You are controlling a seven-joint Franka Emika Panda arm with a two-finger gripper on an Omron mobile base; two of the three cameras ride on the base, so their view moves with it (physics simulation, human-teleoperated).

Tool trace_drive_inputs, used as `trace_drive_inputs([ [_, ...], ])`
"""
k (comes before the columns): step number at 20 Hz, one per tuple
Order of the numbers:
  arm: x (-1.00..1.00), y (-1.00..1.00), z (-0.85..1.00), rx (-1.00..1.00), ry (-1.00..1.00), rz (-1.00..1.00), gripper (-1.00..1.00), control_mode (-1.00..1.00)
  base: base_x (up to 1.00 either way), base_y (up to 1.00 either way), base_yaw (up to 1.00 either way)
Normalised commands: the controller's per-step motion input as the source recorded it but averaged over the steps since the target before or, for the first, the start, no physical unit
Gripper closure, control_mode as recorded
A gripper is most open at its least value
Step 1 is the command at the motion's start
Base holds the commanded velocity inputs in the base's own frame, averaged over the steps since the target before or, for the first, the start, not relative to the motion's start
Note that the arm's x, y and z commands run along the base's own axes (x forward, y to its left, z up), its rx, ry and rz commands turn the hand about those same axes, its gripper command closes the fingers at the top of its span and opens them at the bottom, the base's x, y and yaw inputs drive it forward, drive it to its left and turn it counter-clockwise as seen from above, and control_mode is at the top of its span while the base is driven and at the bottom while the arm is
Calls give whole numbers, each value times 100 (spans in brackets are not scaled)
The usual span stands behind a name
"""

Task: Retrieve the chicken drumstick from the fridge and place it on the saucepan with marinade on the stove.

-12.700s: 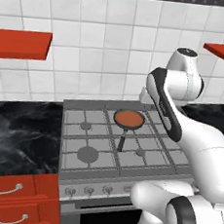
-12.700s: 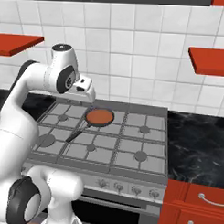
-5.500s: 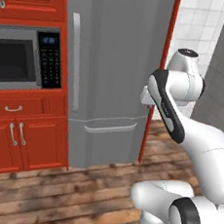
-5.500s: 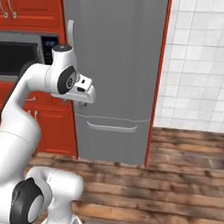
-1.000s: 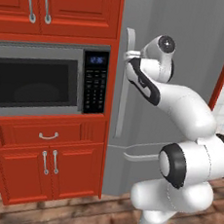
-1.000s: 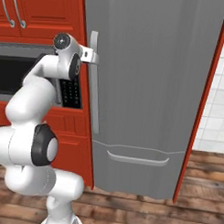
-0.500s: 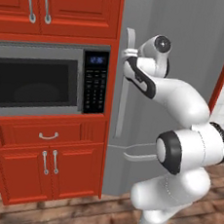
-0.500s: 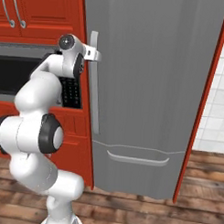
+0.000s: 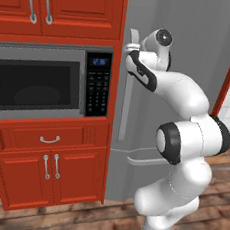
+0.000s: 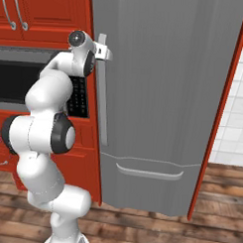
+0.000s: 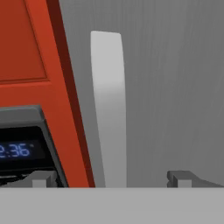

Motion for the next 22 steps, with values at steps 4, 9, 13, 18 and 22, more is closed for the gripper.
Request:
trace_drive_inputs([
  [4,43,0,0,0,0,0,-100,-100,0,0,0],
  [9,43,0,0,0,0,0,-100,-100,0,0,0],
  [13,43,0,0,0,0,0,-100,-100,0,0,0],
  [18,40,0,0,0,0,0,-100,-100,0,0,0],
  [22,36,0,0,0,0,0,-100,-100,0,0,0],
])
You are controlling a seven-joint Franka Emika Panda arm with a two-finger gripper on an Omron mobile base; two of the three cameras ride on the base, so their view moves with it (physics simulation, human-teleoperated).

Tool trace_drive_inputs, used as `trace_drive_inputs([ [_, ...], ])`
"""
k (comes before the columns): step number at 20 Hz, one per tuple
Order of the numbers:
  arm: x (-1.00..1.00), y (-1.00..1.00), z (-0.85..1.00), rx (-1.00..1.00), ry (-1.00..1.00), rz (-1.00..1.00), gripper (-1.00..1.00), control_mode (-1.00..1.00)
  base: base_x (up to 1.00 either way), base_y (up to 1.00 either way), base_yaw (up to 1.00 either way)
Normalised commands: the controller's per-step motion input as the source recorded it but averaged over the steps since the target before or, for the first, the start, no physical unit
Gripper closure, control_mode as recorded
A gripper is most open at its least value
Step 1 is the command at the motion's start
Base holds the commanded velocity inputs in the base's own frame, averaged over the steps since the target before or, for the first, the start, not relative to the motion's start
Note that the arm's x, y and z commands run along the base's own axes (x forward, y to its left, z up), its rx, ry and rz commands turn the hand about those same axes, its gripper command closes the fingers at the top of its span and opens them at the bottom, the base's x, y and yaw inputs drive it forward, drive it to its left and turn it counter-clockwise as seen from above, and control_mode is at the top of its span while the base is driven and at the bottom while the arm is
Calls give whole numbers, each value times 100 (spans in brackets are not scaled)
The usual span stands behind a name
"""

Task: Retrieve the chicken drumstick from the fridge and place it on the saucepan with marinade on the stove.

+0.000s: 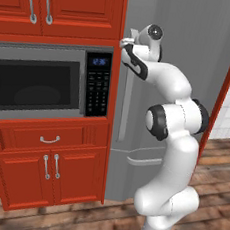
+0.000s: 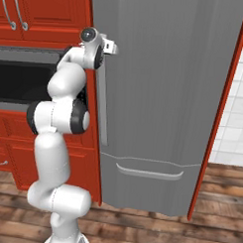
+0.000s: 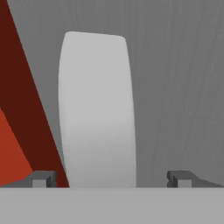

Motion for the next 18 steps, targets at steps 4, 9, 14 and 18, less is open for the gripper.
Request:
trace_drive_inputs([
  [4,34,0,0,0,0,0,-100,-100,0,0,0],
  [9,33,0,0,0,0,0,-100,-100,0,0,0],
  [14,4,0,0,0,0,0,-100,-100,0,0,0],
  [18,0,0,0,0,0,0,-100,-100,0,0,0],
])
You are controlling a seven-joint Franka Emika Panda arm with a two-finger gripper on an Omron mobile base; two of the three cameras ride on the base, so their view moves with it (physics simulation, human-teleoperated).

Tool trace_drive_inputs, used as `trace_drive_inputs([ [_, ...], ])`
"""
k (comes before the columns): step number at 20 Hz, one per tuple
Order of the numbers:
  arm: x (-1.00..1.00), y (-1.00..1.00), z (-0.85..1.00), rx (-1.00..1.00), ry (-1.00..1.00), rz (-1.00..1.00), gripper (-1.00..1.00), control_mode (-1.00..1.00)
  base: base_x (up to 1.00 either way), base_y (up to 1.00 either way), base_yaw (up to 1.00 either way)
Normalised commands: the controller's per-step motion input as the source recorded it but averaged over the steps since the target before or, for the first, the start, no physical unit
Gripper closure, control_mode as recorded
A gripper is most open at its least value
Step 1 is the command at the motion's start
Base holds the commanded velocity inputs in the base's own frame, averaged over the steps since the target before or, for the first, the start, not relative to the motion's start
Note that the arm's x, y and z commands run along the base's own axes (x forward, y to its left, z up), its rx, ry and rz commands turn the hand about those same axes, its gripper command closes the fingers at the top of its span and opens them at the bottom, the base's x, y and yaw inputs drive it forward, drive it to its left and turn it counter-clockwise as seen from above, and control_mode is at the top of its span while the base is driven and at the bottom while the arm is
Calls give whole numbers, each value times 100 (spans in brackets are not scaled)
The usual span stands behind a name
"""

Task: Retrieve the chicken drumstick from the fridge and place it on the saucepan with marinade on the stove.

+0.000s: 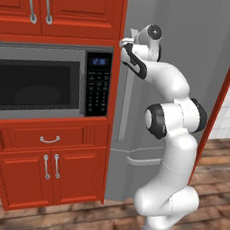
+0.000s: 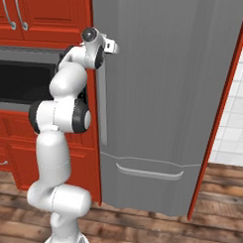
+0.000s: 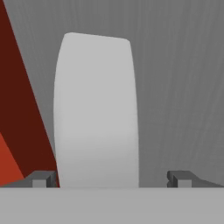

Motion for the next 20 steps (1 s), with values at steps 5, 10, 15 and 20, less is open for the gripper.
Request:
trace_drive_inputs([
  [5,0,0,0,0,0,0,-100,-100,0,0,0],
  [10,0,0,0,0,0,0,100,-100,0,0,0],
  [15,0,0,0,0,0,0,100,-100,0,0,0],
  [20,0,0,0,0,0,0,100,-100,0,0,0],
])
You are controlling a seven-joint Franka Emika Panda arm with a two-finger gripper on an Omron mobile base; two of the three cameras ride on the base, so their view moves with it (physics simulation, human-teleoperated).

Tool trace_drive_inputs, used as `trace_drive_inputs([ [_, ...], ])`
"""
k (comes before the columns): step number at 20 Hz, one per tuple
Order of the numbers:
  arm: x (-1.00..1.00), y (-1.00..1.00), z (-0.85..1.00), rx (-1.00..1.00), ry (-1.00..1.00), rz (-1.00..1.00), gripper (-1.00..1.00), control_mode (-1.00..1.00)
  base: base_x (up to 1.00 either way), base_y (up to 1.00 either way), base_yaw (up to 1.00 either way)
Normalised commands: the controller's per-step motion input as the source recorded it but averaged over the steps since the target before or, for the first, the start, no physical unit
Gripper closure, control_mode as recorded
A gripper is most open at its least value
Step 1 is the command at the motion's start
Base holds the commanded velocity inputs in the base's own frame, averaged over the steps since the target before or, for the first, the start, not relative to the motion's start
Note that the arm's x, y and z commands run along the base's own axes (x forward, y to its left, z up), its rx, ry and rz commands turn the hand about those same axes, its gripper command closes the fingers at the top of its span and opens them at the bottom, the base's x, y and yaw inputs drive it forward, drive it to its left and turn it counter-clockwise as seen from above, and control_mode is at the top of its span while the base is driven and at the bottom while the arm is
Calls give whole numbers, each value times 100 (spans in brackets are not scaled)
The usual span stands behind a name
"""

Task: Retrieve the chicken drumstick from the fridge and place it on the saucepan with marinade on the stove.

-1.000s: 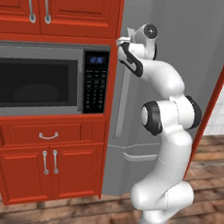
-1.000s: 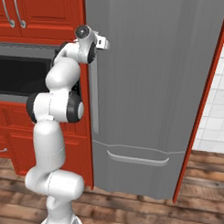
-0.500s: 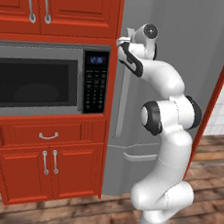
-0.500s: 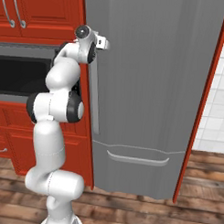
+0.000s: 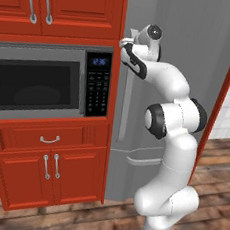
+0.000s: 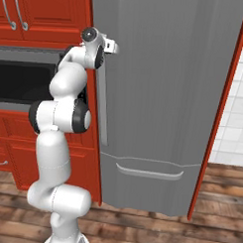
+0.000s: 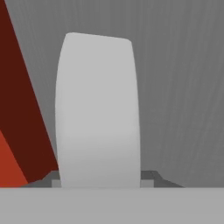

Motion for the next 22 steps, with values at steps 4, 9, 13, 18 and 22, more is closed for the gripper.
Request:
trace_drive_inputs([
  [4,-41,-29,0,0,0,2,100,-100,0,0,0],
  [9,-85,-58,0,0,0,7,100,-100,0,0,0],
  [13,-97,-70,2,0,0,6,100,-100,0,0,0],
  [18,-96,-83,2,0,0,10,100,-100,0,0,0],
  [22,-91,-89,3,0,0,12,100,-100,0,0,0],
])
